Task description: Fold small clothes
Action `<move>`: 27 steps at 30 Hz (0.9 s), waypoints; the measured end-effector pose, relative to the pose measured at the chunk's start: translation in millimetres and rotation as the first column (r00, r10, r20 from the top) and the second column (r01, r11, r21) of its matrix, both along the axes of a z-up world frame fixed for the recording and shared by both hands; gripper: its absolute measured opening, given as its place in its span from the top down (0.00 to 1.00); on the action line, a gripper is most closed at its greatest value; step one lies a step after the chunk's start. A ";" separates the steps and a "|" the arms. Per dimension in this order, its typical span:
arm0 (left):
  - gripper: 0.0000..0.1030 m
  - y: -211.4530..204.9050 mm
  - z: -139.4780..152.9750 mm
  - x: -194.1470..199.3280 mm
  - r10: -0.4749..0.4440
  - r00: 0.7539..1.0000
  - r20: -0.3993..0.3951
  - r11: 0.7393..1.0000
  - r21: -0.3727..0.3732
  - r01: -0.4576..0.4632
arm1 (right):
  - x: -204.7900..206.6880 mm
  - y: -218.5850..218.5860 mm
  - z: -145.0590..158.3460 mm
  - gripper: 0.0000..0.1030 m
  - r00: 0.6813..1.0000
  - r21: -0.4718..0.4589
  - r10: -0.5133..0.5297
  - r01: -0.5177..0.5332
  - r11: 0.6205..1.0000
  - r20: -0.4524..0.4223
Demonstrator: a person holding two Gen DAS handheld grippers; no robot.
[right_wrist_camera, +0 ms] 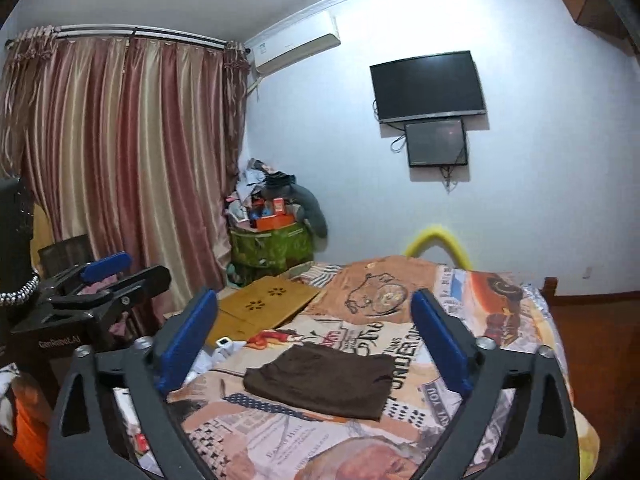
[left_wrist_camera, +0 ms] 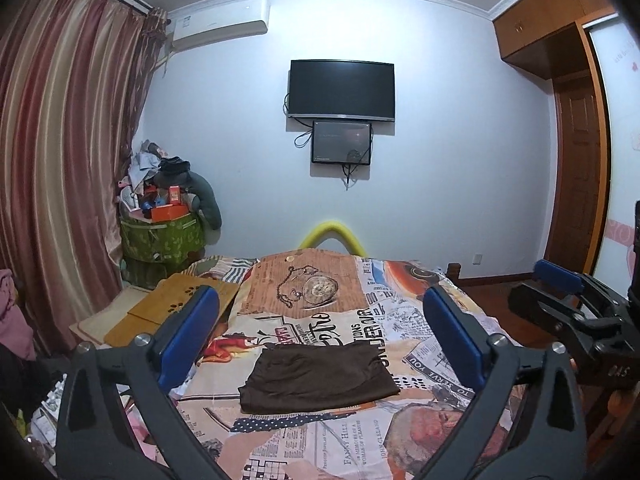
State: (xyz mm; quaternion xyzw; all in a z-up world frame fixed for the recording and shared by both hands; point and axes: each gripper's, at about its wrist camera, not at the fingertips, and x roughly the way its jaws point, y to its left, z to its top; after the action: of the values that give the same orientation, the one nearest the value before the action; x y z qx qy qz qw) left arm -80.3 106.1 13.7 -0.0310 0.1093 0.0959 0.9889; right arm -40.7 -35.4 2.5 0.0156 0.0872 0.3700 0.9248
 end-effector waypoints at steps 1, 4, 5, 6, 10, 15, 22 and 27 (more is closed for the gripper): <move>0.00 1.6 -0.5 0.6 0.001 1.000 -0.001 1.000 -0.005 -0.001 | -2.3 -1.8 -0.8 0.01 1.000 0.001 -0.006 0.006 1.000 0.005; 0.00 3.0 -2.3 -0.7 0.004 1.000 -0.007 1.000 -0.021 -0.005 | -2.6 -2.8 -1.8 0.00 1.000 -0.009 -0.020 0.020 1.000 0.007; 0.00 3.9 -2.9 -0.7 0.005 1.000 -0.008 1.000 -0.025 -0.006 | -2.1 -2.9 -2.1 0.00 1.000 -0.011 -0.022 0.022 1.000 0.005; 0.00 4.2 -3.2 -1.6 0.006 1.000 -0.008 1.000 -0.027 -0.006 | -2.3 -3.7 -2.5 0.00 1.000 -0.011 -0.022 0.022 1.000 0.003; 0.00 3.7 -4.2 -2.1 0.009 1.000 -0.008 0.999 -0.033 -0.009 | -3.5 -5.8 -5.0 0.00 1.000 -0.011 -0.022 0.022 1.000 -0.004; 0.00 6.2 -5.2 -1.0 0.009 1.000 -0.010 0.999 -0.047 -0.010 | -3.2 -5.5 -6.1 0.00 1.000 -0.016 -0.021 0.020 1.000 -0.008; 0.00 9.7 -6.9 0.6 0.004 1.000 -0.016 0.998 -0.061 -0.005 | -3.8 -7.5 -6.4 0.00 1.000 -0.018 -0.024 0.024 1.000 -0.015; 0.00 9.4 -6.3 -1.1 -0.001 1.000 -0.012 0.998 -0.069 0.000 | -3.7 -8.2 -7.2 0.00 1.000 -0.017 -0.024 0.024 1.000 -0.015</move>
State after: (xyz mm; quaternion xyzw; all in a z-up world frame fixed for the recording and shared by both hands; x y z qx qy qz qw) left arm -81.4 115.5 7.4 -0.0644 0.1187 0.0920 0.9866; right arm -44.3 -43.6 -4.6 0.0116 0.0971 0.3578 0.9287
